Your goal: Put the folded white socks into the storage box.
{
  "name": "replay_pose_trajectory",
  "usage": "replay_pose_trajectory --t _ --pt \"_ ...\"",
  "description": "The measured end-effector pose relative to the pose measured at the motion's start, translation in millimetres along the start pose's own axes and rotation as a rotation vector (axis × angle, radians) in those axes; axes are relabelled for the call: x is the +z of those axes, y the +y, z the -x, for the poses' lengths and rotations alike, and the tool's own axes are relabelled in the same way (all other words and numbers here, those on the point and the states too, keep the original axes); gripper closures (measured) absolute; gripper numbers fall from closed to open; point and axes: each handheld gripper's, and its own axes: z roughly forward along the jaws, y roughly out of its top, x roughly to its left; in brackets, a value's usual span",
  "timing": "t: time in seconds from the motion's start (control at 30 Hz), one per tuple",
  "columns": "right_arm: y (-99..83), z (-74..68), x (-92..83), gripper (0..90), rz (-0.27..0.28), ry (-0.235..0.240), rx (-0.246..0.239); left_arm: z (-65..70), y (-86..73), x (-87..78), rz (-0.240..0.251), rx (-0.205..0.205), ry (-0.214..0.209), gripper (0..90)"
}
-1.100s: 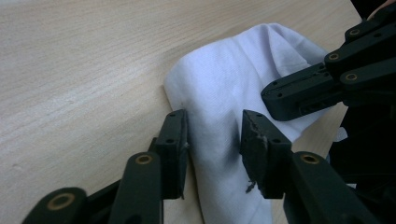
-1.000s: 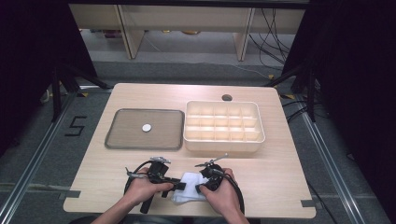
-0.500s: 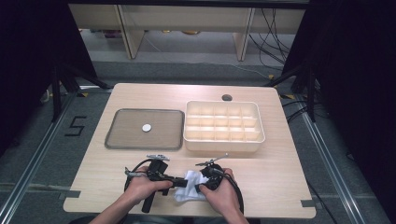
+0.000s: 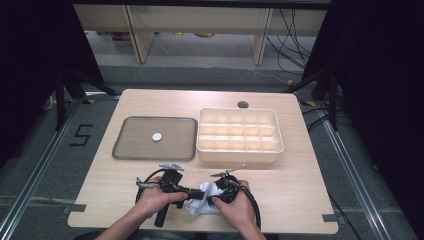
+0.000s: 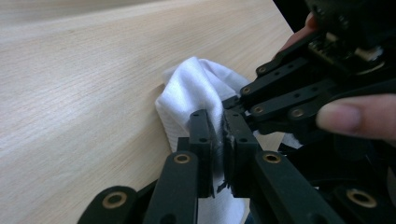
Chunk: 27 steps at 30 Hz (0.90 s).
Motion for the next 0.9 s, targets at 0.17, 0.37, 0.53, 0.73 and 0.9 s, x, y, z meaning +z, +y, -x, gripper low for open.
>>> replay_pose_trajectory --t 0.17,0.37,0.53,0.73,0.9 --pt "3.1 7.9 -32.5 89.2 0.086 0.006 0.019 -1.1 -1.0 -0.7 0.000 0.000 -0.004 82.5" --pt "-2.7 39.3 -75.7 90.0 0.146 -0.109 0.121 0.8 0.0 -1.0 -0.005 0.006 0.001 82.3" --pt "-12.8 42.5 -65.5 90.0 0.106 -0.076 0.119 -0.4 -0.1 -0.2 0.007 0.005 -0.006 82.2" --pt "-14.2 45.4 -46.7 89.5 0.086 -0.090 0.088 1.7 1.3 -1.9 -0.011 0.017 0.010 82.2" --pt "-14.9 45.2 -39.3 89.3 0.072 -0.105 0.092 1.5 1.2 -0.9 -0.001 0.010 0.002 82.6"
